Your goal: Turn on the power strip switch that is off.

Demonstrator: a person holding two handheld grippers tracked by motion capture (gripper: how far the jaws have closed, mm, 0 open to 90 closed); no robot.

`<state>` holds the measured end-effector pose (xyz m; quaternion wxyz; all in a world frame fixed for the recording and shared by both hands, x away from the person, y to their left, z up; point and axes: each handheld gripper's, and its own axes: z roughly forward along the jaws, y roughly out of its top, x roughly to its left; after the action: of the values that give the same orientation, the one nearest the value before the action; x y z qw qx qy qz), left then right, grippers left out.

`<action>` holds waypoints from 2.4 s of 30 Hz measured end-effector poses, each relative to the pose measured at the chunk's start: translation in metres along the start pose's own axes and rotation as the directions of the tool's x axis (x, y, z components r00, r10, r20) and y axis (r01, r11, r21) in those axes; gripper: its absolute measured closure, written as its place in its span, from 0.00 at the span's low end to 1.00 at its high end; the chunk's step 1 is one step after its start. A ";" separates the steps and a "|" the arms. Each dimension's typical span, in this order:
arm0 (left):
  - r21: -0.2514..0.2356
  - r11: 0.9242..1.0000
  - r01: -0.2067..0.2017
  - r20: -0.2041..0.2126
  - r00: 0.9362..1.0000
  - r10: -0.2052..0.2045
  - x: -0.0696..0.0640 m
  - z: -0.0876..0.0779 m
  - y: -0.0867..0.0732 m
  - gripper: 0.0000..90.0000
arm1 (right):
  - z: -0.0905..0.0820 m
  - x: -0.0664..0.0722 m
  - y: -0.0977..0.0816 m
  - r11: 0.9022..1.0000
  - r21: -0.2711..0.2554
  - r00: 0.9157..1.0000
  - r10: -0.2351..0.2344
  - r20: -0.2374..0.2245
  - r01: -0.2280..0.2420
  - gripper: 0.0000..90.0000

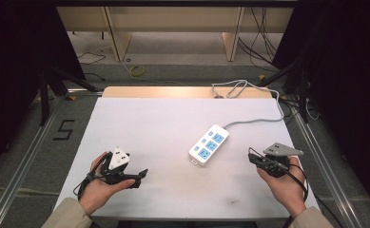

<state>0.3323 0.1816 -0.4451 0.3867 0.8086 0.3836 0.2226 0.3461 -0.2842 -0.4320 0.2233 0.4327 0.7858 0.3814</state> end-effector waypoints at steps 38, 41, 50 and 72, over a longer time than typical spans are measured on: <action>-0.019 1.000 -0.019 -0.024 1.000 0.019 0.001 -0.001 0.000 0.15 | 0.016 0.008 0.022 0.999 0.004 0.999 -0.050 -0.009 0.050 1.00; -0.019 1.000 -0.019 -0.025 1.000 0.018 0.001 -0.001 0.000 0.15 | 0.017 0.008 0.024 0.998 0.004 0.998 -0.055 -0.011 0.055 1.00; -0.023 1.000 -0.018 -0.025 1.000 0.017 0.001 -0.001 0.000 0.15 | 0.020 0.010 0.028 0.998 0.005 0.998 -0.055 -0.014 0.055 1.00; -0.024 1.000 -0.014 -0.029 0.999 0.014 0.002 -0.002 0.000 0.15 | 0.027 0.010 0.039 0.998 0.013 0.998 -0.063 -0.019 0.063 1.00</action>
<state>0.3320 0.1840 -0.4437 0.3893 0.8033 0.3806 0.2415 0.3786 -0.2519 -0.4179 0.2249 0.4056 0.8036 0.3730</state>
